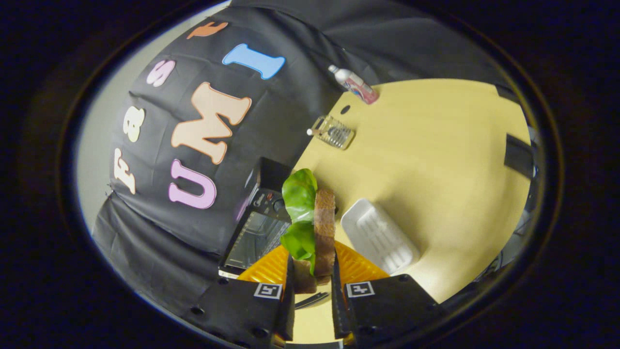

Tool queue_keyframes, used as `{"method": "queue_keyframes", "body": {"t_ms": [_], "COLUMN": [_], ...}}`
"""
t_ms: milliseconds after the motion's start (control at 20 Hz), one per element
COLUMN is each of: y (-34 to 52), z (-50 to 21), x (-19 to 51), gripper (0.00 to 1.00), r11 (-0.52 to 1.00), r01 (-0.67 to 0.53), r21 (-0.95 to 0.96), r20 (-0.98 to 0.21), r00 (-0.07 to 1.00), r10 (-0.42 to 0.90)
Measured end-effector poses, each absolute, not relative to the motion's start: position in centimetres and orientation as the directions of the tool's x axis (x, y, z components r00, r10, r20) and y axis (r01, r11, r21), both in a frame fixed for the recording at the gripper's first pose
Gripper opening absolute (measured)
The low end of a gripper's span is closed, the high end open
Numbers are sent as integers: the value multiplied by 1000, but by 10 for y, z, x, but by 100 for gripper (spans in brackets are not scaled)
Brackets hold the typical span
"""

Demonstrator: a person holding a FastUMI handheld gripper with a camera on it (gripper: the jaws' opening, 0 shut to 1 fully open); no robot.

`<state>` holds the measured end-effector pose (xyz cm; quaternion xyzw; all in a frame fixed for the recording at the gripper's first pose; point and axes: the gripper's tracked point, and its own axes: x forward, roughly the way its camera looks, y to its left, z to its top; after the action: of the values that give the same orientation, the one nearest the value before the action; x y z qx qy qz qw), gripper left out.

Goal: Open the toaster oven, put the food inside, and close the toaster oven door.

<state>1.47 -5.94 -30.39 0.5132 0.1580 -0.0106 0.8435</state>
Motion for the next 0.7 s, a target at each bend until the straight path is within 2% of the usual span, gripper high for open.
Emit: {"method": "queue_keyframes", "body": {"t_ms": [400, 700], "y": [52, 104], "z": [-281, -288], "x": [76, 134], "gripper": [34, 34], "r11": [307, 272], "r01": [130, 149], "r21": [943, 951], "r20": [-190, -192], "r00": [966, 972], "r10": [173, 138]}}
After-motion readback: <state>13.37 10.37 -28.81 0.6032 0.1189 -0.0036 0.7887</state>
